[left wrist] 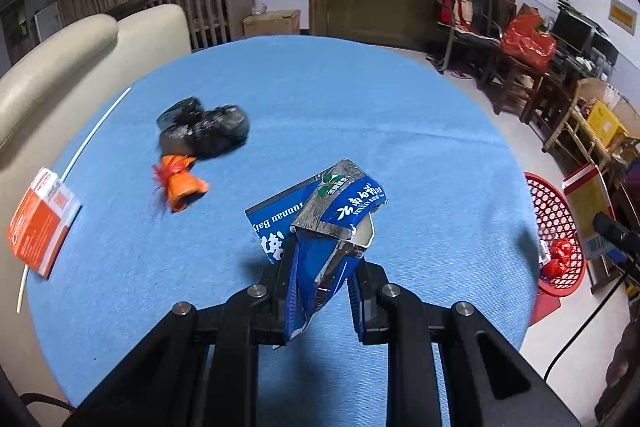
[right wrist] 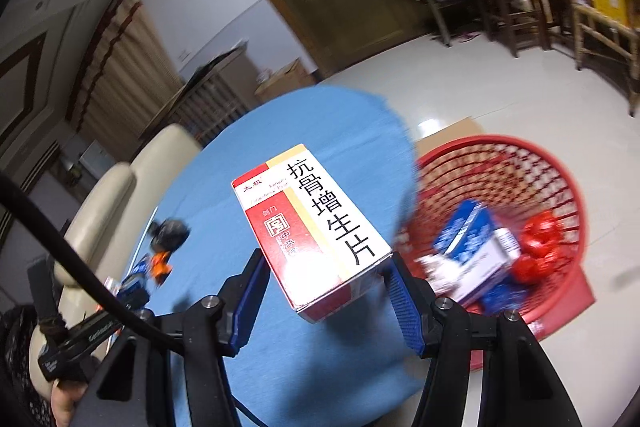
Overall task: Collect trash
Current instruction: 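Drop the medicine box in the basket with the right tool while the left holds wrapper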
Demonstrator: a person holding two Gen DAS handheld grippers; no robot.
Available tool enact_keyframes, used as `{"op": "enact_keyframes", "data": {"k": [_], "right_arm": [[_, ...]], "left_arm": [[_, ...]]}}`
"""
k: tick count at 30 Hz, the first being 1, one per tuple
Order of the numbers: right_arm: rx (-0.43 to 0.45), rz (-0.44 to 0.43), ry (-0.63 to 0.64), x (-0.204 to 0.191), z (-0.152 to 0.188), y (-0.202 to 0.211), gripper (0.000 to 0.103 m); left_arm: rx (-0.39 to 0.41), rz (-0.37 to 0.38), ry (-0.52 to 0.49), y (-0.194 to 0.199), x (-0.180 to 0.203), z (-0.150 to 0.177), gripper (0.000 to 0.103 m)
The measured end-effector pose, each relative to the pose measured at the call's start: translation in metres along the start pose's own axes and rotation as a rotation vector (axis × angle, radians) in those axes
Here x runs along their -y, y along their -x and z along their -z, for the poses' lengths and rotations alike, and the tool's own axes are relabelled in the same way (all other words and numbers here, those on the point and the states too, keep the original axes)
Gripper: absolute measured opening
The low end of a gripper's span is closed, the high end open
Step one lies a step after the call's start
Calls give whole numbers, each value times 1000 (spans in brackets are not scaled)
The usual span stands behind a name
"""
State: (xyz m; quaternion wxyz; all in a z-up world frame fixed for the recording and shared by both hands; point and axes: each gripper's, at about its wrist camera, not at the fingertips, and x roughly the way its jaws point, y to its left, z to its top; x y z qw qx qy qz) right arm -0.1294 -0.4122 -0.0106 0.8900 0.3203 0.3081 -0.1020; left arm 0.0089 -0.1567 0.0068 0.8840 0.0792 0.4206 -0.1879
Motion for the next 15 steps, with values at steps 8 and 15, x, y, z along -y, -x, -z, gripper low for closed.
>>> {"op": "enact_keyframes", "data": {"k": [8,15], "right_arm": [[76,96,-62,45,-21,29,62],[122,157,-59,64,-42,46,62]], "left_arm": [[15,28,-30,3,21,-7,23],[26,50,-52,7,38,-12,23]]}}
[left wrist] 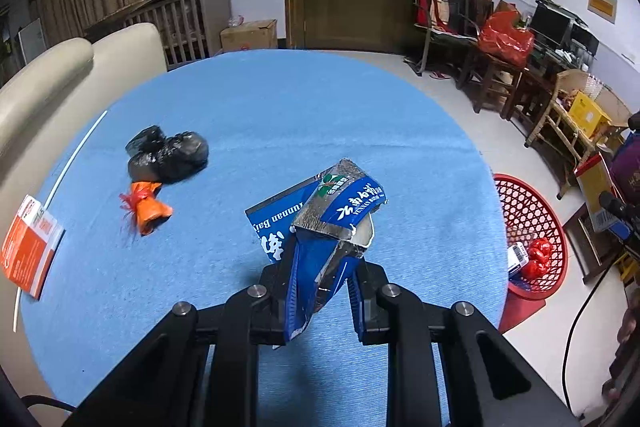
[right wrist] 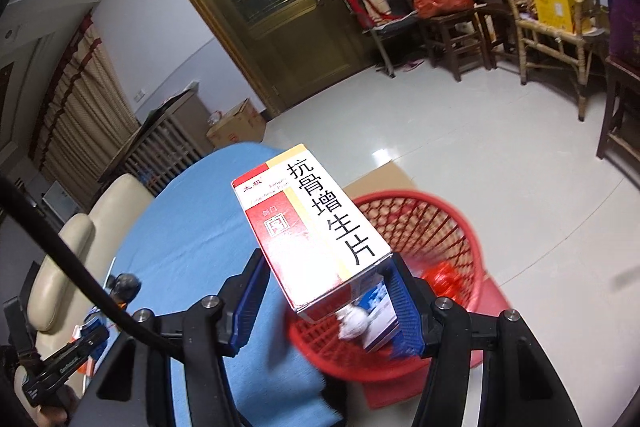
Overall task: Collect trash
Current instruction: 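Drop the medicine box in the basket with the right tool while the left holds wrapper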
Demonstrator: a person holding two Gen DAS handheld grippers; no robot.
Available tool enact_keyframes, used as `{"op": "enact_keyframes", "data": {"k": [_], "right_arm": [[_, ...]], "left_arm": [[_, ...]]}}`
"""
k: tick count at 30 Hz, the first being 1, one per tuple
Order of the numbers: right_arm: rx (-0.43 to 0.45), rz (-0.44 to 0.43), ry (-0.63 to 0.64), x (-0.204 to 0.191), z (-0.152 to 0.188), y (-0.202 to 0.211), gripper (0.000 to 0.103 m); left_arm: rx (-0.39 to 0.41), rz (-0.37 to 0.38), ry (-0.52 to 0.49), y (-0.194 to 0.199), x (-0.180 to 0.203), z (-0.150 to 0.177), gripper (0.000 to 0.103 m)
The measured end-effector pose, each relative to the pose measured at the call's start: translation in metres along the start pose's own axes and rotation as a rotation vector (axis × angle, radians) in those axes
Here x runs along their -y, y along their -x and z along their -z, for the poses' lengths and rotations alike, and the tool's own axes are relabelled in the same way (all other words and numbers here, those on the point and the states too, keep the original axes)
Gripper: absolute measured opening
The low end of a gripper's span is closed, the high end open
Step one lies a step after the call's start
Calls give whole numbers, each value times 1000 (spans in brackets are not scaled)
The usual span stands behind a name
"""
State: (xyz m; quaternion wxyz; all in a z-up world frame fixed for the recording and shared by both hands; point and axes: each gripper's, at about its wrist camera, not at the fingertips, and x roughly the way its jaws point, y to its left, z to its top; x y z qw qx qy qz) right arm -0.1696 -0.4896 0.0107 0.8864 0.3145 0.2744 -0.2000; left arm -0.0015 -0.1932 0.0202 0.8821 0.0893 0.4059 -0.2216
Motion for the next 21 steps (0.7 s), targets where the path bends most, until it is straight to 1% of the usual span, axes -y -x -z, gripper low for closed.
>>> {"op": "enact_keyframes", "data": {"k": [3,6,14,18,19,21], "right_arm": [[4,20,-1,7,-9,-2,62],[-9,38,1,14,-15,-11,62],[-52,93,29,18,-17,-40,62],[-88,117,29,26,-20,-60,62],[-99,125,31,28,-20,-65,65],[-132,136,29,31,-20,-76,66]], "left_arm": [[6,11,-14,1,7,-3,23],[13,21,-29,2,15,-5,23],[13,34,-56,0,30,-7,23],[10,38,-66,-2,36,-8,23],[9,39,-68,-2,37,-9,23],[5,42,-73,-5,41,-10,23]]}}
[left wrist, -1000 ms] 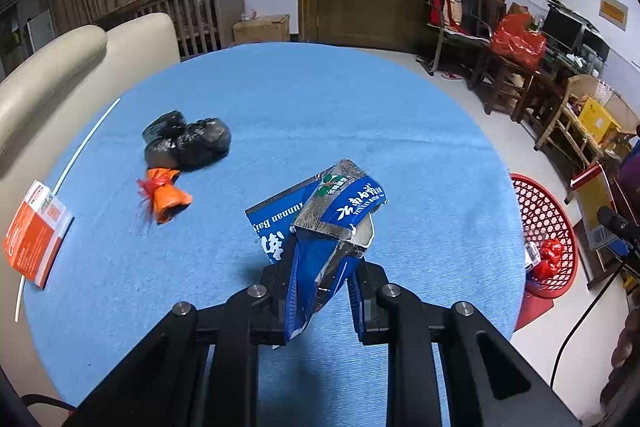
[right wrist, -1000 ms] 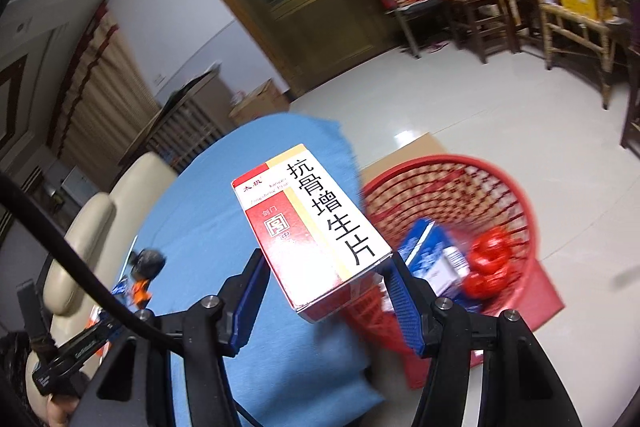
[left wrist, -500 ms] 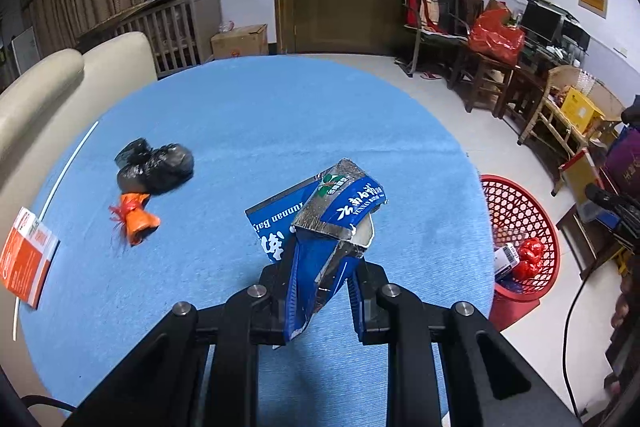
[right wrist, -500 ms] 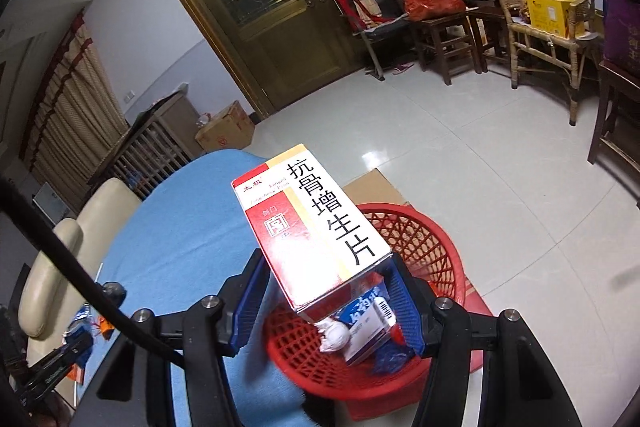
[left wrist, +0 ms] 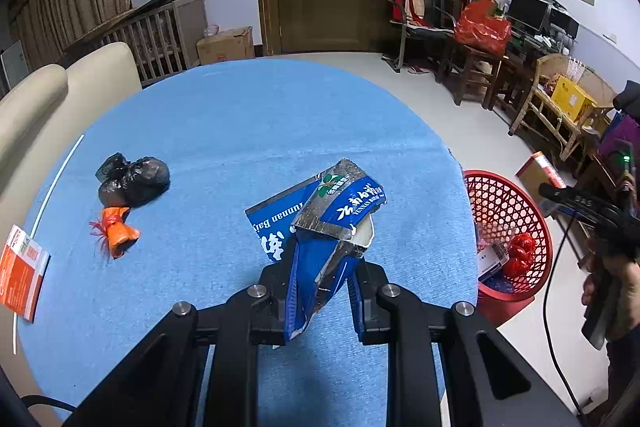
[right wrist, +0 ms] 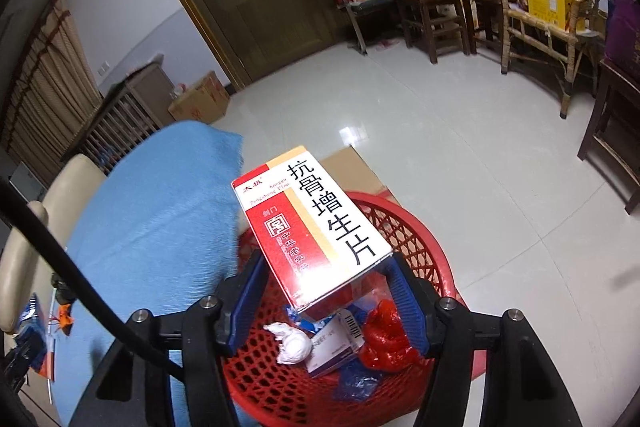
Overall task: Collect trash
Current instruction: 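Drop the medicine box in the basket with the right tool while the left holds wrapper, then release the blue printed wrapper into the red basket with the left tool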
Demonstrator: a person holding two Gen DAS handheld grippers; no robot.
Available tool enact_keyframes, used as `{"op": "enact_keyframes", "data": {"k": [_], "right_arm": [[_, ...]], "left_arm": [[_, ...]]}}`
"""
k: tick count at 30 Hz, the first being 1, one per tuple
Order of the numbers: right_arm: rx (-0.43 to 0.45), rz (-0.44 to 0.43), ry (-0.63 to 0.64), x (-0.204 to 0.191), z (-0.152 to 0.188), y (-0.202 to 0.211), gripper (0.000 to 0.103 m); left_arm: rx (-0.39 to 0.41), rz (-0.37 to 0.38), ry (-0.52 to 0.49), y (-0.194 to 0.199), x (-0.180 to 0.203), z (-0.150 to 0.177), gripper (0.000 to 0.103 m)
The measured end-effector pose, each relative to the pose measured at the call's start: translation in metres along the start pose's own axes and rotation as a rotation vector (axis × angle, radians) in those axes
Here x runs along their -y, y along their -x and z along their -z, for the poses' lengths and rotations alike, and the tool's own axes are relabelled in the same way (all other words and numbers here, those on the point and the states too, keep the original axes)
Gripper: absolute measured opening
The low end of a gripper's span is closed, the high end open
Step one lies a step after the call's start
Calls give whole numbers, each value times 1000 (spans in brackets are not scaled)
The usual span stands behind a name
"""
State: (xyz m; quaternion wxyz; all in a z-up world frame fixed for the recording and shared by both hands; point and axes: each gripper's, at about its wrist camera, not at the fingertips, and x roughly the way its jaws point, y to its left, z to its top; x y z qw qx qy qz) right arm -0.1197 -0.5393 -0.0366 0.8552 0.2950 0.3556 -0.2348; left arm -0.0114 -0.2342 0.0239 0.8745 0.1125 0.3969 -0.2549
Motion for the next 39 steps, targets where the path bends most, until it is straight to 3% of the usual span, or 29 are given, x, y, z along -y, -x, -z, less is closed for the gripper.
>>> {"op": "enact_keyframes", "data": {"k": [2,10,21,30,32,33,34,39], "right_arm": [[-43,17,-7,3,-1,-12,73],[-5,12,-80,24,4,7,74],[65,-30,-166,50,18,61,74],[96,-37,-206,67,20,81,74],[101,-41,-214,69,19,84,74],[101,-41,-214,69,20,85,74],[101,-42,-213,69,19,85,74],[93,-52,-191,61,21,86,74]], "left_arm": [[-3,5,-3,-1,5,-2,23],[-12,53,-43,-10,35,-12,23],[-56,269,-181,-32,136,-35,23],[-131,352,-232,-63,193,-47,25],[-159,359,-221,-72,195,-49,43],[-177,359,-210,-77,195,-50,70],[-175,349,-202,-77,193,-50,79],[-124,329,-172,-63,164,-49,79]]}}
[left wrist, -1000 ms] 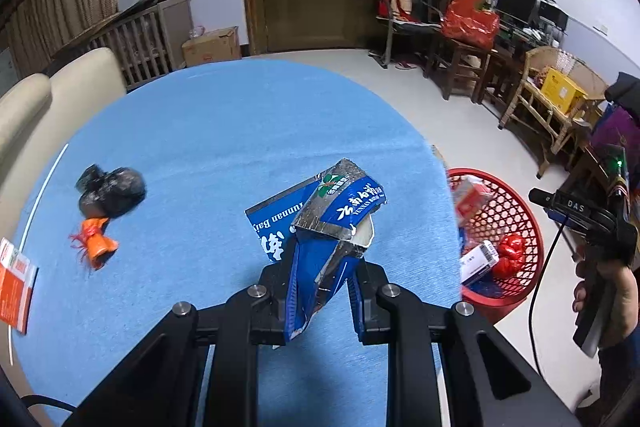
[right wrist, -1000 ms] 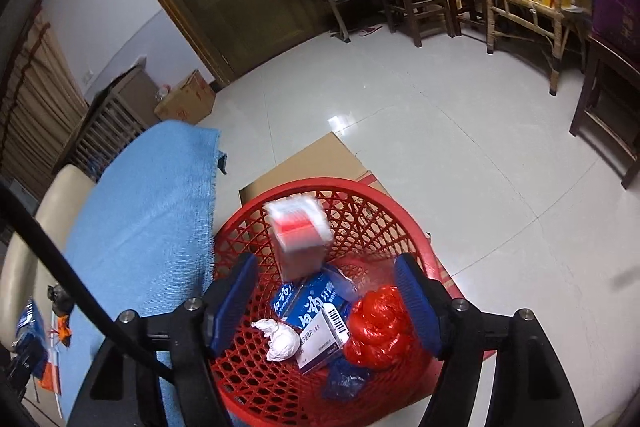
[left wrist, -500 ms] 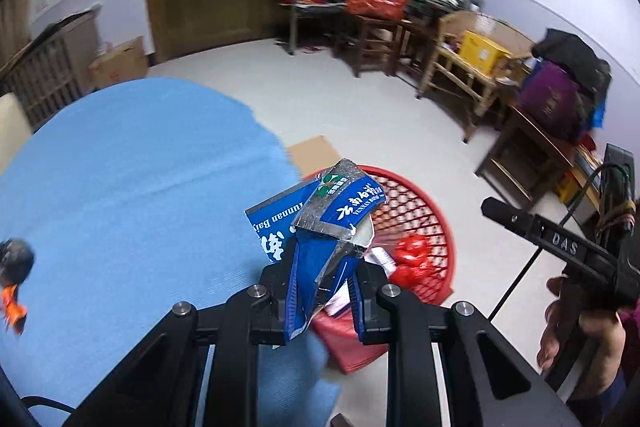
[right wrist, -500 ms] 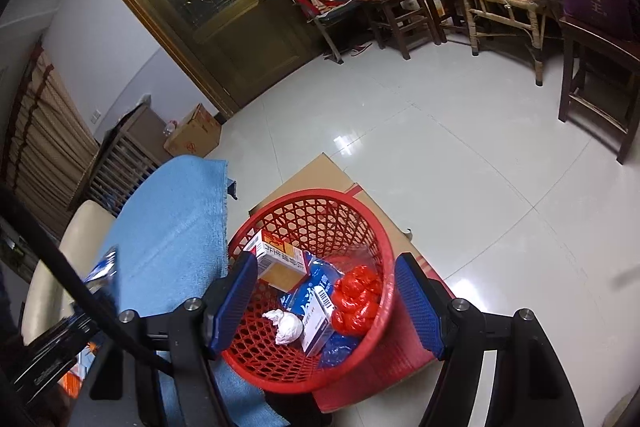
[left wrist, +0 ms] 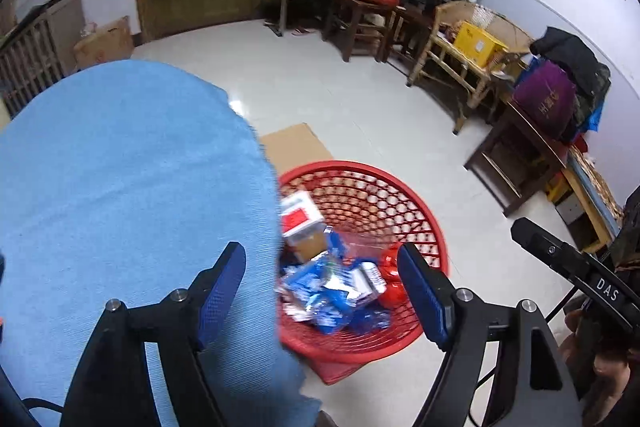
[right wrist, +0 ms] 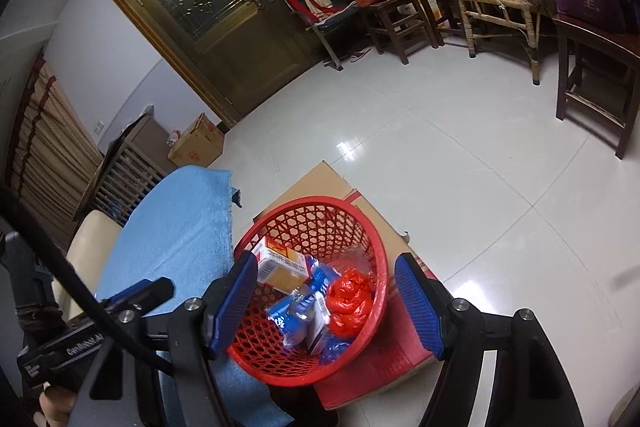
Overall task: Collect trash
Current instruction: 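Release the blue printed wrapper into the red basket with the left tool, then grasp the orange tied bag with the left tool while the right grasps the black bag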
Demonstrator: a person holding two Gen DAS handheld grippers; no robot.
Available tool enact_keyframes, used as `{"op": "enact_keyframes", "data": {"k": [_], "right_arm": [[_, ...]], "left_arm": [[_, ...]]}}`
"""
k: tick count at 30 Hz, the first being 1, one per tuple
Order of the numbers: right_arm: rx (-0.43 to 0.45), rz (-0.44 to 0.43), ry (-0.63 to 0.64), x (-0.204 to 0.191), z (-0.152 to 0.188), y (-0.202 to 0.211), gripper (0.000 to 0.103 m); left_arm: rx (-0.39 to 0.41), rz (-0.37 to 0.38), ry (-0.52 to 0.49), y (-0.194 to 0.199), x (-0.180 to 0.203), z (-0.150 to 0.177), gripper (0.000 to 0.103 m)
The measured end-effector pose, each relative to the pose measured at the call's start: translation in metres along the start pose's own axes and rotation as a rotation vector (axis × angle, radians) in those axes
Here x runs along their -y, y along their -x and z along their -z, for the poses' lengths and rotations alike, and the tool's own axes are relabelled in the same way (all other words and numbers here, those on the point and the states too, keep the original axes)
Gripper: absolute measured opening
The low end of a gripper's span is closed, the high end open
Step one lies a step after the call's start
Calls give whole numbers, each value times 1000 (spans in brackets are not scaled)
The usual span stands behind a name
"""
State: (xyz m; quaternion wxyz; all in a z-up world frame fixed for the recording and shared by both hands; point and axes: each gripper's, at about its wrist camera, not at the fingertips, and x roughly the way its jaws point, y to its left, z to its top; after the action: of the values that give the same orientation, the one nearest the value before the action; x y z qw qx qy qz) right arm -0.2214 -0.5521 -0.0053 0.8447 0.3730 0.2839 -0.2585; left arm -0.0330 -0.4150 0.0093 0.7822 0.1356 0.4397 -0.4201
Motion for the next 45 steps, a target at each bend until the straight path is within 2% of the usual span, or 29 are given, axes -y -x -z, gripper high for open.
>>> {"op": "enact_keyframes", "data": {"k": [4,8,15,17,22,24,27,33,34,35,36,39,45], "right_arm": [[-27,-14,15,-10,6,-8,74],[-63,-44,45,-30,18,-19,74],[-145,-82,139,-81,47,-39,74],[-157,-97,163,-96,55,-41,74],[-188,-130,228,-137,75,-46,74],[-205,-146,259,-156,83,-48,74],[-216,-171,312,-182,94,-48,74],[-254,-202,383,-221,115,-54,74],[-261,-204,394,-227,117,-56,74],[-265,-205,404,-232,119,-57,74],[-268,-207,417,-239,121,-59,74],[-272,-224,455,-261,125,-67,74],[-317,-292,550,-328,139,-105,74]], "left_arm": [[29,-51,37,19,-30,15,79],[24,-102,117,36,-72,42,79],[48,-237,275,77,-160,97,79],[62,-279,328,89,-191,107,79],[120,-442,572,117,-291,128,79],[116,-492,644,116,-323,131,79],[98,-528,715,107,-364,130,79],[55,-522,695,77,-381,117,77],[22,-544,685,69,-383,117,52],[-6,-569,678,63,-385,117,39],[8,-583,662,63,-384,117,38],[7,-553,647,67,-385,127,34],[35,-569,679,91,-385,172,34]]}}
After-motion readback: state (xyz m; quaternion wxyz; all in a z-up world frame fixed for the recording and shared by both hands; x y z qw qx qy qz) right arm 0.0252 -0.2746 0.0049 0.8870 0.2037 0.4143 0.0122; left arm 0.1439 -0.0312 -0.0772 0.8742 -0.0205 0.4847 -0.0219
